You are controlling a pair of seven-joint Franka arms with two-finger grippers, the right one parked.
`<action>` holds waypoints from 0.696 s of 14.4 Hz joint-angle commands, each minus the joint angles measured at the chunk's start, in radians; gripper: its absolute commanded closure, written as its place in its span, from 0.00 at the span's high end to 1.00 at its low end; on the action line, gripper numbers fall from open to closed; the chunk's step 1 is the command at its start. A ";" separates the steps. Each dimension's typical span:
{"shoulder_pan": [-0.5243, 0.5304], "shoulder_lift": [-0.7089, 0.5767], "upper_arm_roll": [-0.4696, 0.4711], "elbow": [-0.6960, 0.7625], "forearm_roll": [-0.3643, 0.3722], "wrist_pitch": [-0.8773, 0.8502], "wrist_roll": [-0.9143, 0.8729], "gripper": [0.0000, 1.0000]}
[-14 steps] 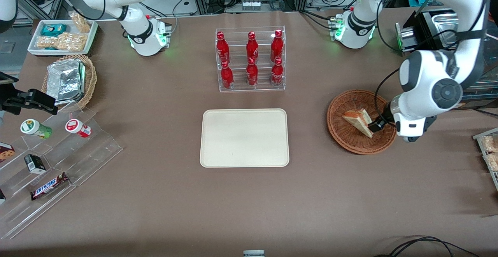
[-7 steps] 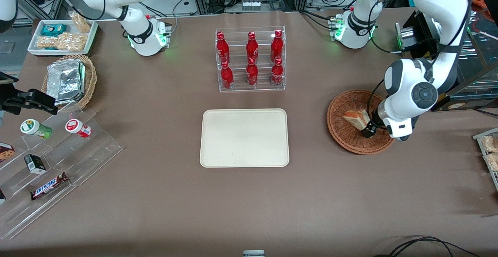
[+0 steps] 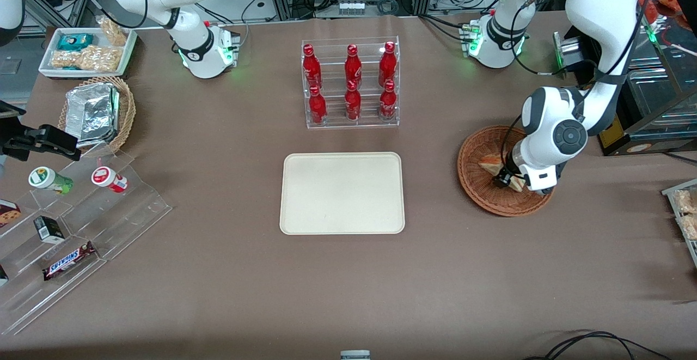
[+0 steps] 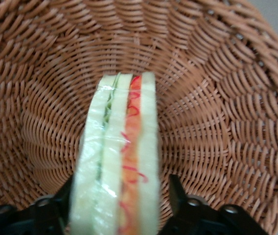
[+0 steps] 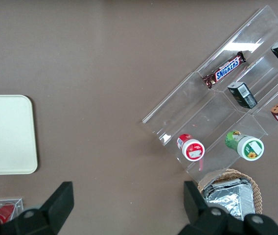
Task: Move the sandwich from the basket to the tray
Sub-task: 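Lower the left gripper and close it on the wrapped sandwich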
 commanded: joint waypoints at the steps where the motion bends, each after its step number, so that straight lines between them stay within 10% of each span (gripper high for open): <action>1: -0.017 -0.018 0.002 -0.007 -0.004 0.013 -0.017 0.05; 10: -0.164 -0.061 -0.021 0.311 0.016 -0.238 0.125 0.04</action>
